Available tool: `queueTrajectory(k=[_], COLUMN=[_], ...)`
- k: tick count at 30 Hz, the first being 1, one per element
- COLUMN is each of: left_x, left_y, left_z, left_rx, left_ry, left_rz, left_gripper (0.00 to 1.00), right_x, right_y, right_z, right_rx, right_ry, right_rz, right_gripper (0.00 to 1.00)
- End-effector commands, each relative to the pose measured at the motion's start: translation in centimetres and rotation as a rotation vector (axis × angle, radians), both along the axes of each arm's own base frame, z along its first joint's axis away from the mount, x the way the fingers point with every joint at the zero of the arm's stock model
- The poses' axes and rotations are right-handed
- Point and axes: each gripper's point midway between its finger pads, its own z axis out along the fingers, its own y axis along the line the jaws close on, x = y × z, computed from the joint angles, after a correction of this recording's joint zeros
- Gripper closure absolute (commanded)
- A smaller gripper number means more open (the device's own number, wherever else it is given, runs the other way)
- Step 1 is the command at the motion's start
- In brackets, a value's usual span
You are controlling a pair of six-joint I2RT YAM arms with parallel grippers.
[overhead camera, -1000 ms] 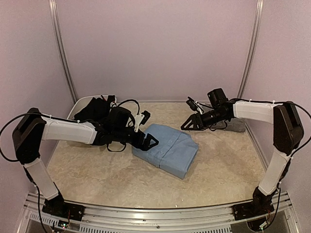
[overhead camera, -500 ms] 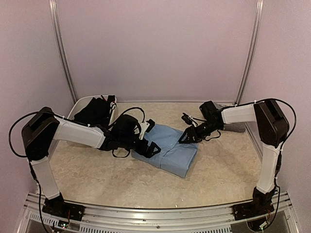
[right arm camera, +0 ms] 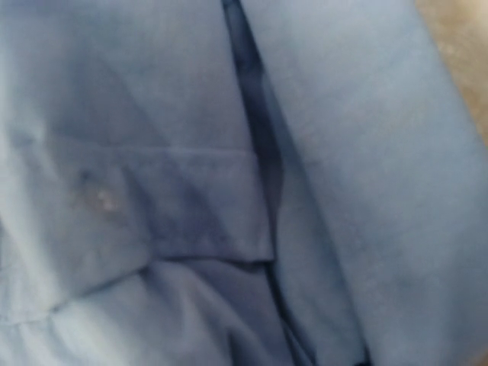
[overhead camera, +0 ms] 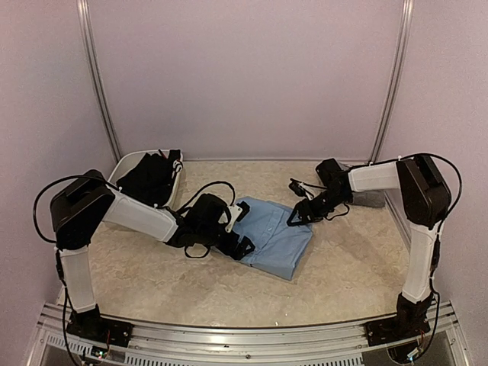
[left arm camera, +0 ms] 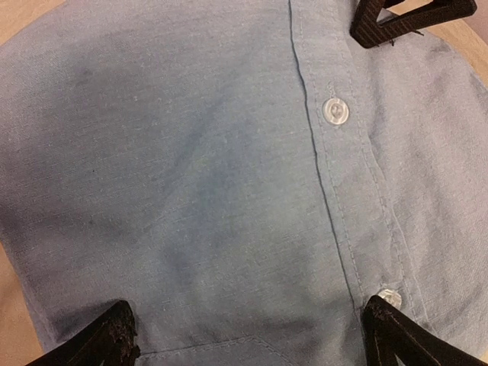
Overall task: Fold and stack the long sleeve shirts
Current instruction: Smooth out the square-folded shirt at the center of the board.
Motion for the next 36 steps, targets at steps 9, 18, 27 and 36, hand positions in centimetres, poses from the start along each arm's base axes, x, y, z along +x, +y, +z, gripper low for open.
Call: queueTrajectory(k=[9, 18, 27, 36], left_x=[2.1, 5.3, 6.8, 9.3], left_y=[-3.9, -6.2, -7.1, -5.8], left_z=[10.1, 11.8, 8.5, 3.8], left_rx=[-0.149, -0.254, -0.271, -0.233], left_ry=[-0.163, -0.096, -0.002, 0.055], left_rz=[-0.010, -0.076, -0.111, -0.057], left_gripper=[0.01, 0.01, 0.01, 0.01], right_x=[0.0, -3.7, -3.7, -1.8], right_y=[0.3, 1.3, 2.3, 1.7], right_z=[12.1, 11.2, 6.7, 3.1], right_rx=[0.094, 0.149, 0.151, 0.090], right_ry=[-0.236, -0.202, -0.118, -0.076], right_rz=[-0.021, -0.007, 0.025, 0.014], right_gripper=[0.39, 0.44, 0.47, 0.48])
